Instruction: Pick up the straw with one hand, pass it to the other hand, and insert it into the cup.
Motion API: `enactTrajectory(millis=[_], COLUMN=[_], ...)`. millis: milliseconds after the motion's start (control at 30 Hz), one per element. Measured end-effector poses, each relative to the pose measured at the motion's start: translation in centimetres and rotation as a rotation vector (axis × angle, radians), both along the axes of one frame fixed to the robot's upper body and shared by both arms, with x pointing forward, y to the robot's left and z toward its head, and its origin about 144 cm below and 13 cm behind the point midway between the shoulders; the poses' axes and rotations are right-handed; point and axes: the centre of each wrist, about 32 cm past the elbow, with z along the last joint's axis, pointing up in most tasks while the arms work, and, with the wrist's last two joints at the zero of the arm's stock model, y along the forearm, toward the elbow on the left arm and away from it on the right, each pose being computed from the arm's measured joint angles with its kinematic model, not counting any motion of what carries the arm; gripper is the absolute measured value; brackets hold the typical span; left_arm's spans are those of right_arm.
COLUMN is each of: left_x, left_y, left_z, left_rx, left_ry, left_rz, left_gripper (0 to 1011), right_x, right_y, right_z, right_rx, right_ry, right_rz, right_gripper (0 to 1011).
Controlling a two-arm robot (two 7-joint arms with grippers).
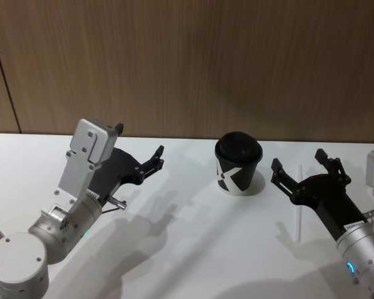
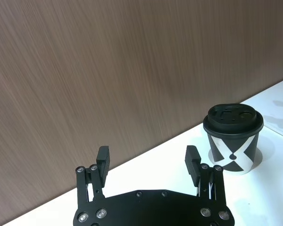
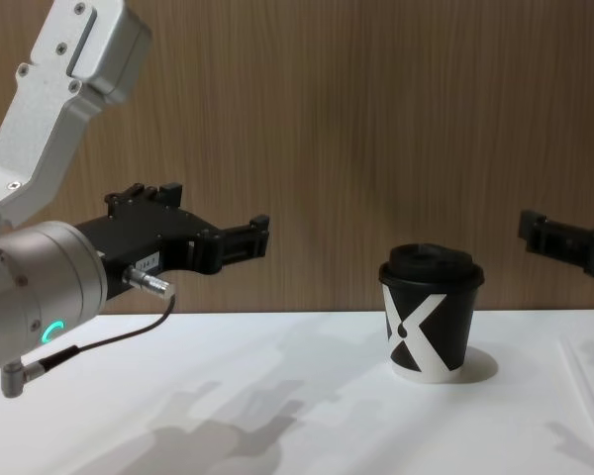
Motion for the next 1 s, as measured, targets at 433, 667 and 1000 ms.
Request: enactTrajectory(millis=[433, 667, 1000], left_x=[0.00, 0.00, 0.00], left_y=[0.00, 0.00, 0.00], left_z=[0.00, 0.00, 0.00], left_rx=[0.000, 0.000, 0.000], left_ry=[0.000, 0.000, 0.000], left_rz=[0.000, 0.000, 0.000], left_gripper=[1003, 1003, 1003], right_x=[0.00, 0.07, 0.66], right_y=[0.00, -0.07, -0.93], right_z=[0.00, -0.02, 0.01], right_rx=[0.000, -0.002, -0.040], right_ry=[0.000, 0.001, 0.021], right_rz=[0.000, 0.001, 0.036], right_gripper=[1001, 1001, 1001])
